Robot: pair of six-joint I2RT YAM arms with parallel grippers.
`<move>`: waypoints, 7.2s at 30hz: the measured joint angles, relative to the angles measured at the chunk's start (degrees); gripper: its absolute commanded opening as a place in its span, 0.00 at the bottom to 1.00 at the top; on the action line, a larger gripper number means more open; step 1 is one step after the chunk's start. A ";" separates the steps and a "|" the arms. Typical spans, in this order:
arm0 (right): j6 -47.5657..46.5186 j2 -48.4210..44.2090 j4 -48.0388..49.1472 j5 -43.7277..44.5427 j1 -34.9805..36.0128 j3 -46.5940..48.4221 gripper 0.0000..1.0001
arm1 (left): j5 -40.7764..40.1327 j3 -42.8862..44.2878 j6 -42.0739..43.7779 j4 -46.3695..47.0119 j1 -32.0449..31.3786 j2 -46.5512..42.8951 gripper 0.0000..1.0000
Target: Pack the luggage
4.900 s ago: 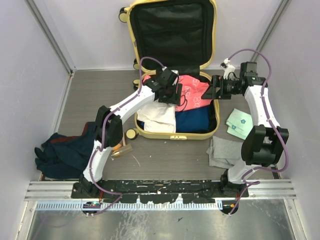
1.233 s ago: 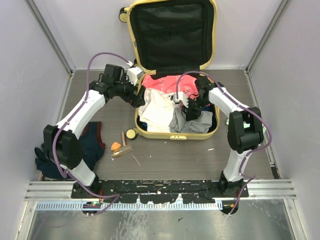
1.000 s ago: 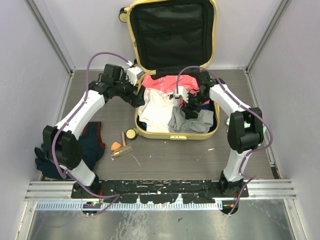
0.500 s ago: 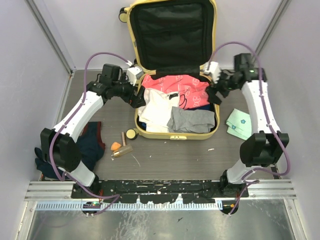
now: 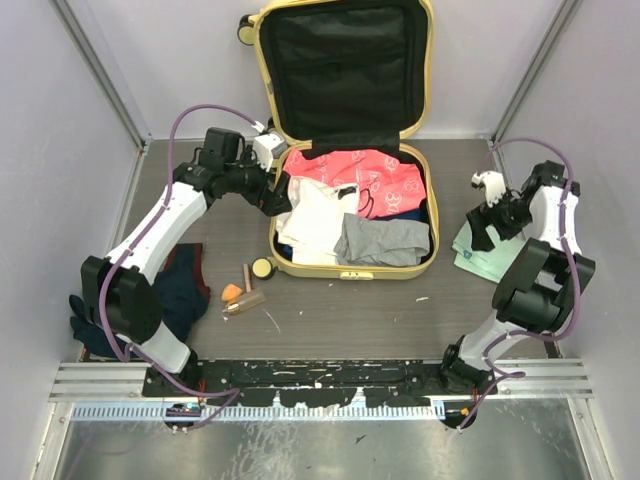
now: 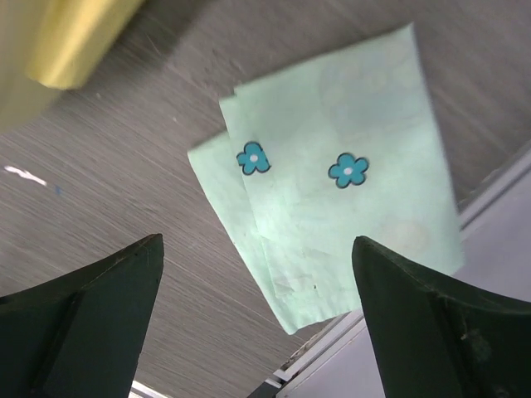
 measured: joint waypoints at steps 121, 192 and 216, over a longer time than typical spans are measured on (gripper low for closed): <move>16.96 25.27 13.75 -3.26 46.23 39.54 0.01 | -3.32 7.89 -13.16 3.13 15.28 7.10 0.98; 51.93 4.90 28.28 -17.53 15.89 22.86 0.78 | 0.83 53.59 -30.91 52.65 11.98 47.45 0.00; 53.86 -4.28 29.94 -19.06 9.62 15.21 0.75 | 19.56 2.54 -16.26 53.96 13.86 10.67 0.00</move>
